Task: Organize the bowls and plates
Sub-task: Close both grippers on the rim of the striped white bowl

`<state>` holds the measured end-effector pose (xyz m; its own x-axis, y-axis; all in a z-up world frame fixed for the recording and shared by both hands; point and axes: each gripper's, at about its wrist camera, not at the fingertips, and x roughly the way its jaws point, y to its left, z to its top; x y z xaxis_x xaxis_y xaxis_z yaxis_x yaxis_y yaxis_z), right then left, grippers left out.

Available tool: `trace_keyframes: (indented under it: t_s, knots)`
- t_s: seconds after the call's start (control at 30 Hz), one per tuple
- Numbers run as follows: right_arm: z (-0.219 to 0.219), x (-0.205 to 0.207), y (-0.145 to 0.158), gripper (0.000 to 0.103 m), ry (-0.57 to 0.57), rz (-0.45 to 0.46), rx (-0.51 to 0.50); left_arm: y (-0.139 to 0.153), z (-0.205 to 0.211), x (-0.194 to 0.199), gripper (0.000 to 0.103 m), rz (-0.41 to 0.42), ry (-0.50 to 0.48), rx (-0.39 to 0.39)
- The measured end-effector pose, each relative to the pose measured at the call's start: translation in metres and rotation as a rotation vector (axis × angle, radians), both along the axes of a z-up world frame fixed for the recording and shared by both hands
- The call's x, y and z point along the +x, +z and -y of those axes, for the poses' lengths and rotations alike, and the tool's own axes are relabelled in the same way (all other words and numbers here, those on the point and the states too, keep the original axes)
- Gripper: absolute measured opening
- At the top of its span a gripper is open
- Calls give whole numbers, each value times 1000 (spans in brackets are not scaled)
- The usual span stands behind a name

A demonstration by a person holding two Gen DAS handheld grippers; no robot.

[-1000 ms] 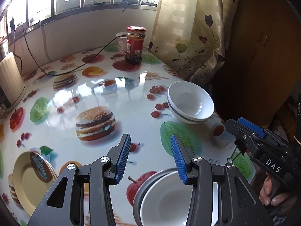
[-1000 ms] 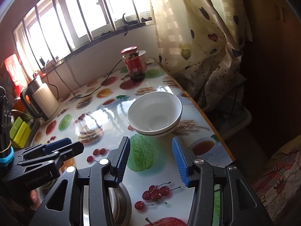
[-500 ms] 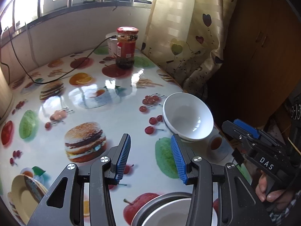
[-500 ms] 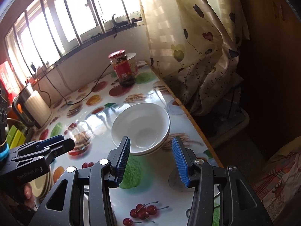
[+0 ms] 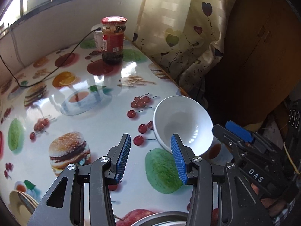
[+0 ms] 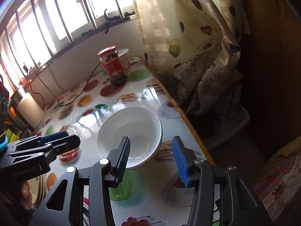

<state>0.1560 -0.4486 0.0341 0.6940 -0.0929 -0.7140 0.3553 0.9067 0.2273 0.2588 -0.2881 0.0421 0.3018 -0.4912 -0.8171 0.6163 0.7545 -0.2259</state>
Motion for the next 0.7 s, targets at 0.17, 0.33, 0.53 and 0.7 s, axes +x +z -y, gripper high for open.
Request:
trace_keyframes:
  t_s: [0.17, 0.33, 0.53, 0.7]
  knots:
    - [5, 9, -7, 46, 0, -14, -1, -7, 11, 2, 46, -3, -8, 33]
    - [9, 16, -16, 46, -7, -33, 8, -14, 18, 9, 46, -21, 11, 50]
    - [8, 19, -22, 46, -5, -40, 6, -21, 20, 14, 46, -23, 32, 73]
    - [11, 22, -26, 45, -10, -44, 11, -24, 21, 18, 46, -28, 46, 76]
